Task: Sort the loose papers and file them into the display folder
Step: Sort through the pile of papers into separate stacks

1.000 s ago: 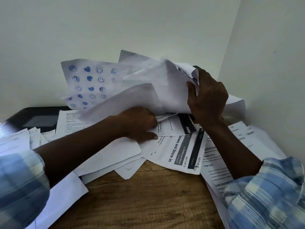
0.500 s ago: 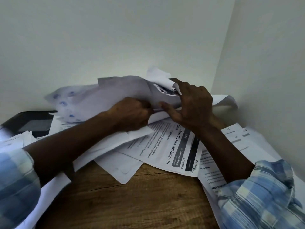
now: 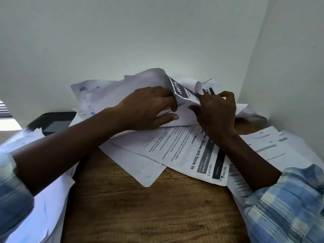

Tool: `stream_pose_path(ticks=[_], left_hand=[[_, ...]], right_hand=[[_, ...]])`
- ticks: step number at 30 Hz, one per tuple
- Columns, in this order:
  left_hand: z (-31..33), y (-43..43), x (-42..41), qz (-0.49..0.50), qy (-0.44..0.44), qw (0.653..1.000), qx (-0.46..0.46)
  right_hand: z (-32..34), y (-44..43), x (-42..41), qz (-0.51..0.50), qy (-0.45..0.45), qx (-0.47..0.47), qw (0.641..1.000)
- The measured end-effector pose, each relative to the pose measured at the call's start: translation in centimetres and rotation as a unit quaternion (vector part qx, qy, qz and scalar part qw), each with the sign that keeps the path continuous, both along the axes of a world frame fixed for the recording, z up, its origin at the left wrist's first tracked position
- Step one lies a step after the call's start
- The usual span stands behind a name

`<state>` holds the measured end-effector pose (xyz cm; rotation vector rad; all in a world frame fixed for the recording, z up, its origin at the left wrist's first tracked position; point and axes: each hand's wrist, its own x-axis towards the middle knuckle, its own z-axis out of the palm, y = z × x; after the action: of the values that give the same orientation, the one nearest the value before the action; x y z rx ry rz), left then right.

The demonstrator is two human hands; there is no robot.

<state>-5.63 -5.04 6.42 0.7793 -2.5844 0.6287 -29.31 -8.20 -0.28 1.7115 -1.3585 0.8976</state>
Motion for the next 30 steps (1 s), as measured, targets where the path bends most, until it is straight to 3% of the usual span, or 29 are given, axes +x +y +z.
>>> stream_pose_path(ticks=[3,5,7,12,15,18,20,23,25,26,27,28,30], left_hand=[[-0.2,3.2,0.0,-0.069,-0.069,0.995,-0.004],[-1.7,4.1,0.4,-0.058,-0.158,0.986,0.017],[-3.9,4.4,0.6,-0.025,-0.179,0.982,0.055],[-7.5,3.5,-0.3,0.013,-0.115,0.99,0.083],[-8.2,2.8,-1.1,-0.063,-0.073,0.995,0.009],[-7.9,2.3,-1.3,-0.074,0.037,0.994,-0.069],[-7.1,1.4,-0.9,-0.036,0.116,0.986,-0.117],[-6.4,0.1,0.4,0.043,0.195,0.965,-0.168],[-6.4,-0.6,1.2,0.09,0.234,0.952,-0.175],[-6.5,-0.8,1.4,0.109,0.248,0.947,-0.174],[-6.5,-1.1,1.6,0.126,0.262,0.941,-0.174],[-6.5,-1.3,1.8,0.141,0.276,0.935,-0.175],[-6.5,-1.5,1.9,0.166,0.304,0.922,-0.173]], right_hand=[[-0.2,-0.3,0.0,-0.021,0.013,0.038,0.999],[-0.4,-0.4,0.0,-0.024,0.016,0.046,0.999],[-0.6,-0.4,0.0,-0.03,0.017,0.043,0.998],[-0.3,-0.1,0.1,-0.022,0.003,0.041,0.999],[-0.3,-0.1,-0.1,-0.006,0.0,0.021,1.0],[0.9,0.3,-0.5,0.043,0.001,0.025,0.999],[2.2,0.2,-1.2,0.067,-0.026,0.105,0.992],[4.4,0.7,-2.0,0.169,-0.146,0.283,0.932],[5.7,2.0,-1.8,0.28,-0.298,0.322,0.854],[6.0,2.5,-1.9,0.312,-0.324,0.321,0.834],[6.4,3.0,-1.7,0.334,-0.308,0.327,0.829],[6.5,3.1,-1.6,0.317,-0.24,0.34,0.852],[6.2,2.6,-1.7,0.19,-0.064,0.363,0.91]])
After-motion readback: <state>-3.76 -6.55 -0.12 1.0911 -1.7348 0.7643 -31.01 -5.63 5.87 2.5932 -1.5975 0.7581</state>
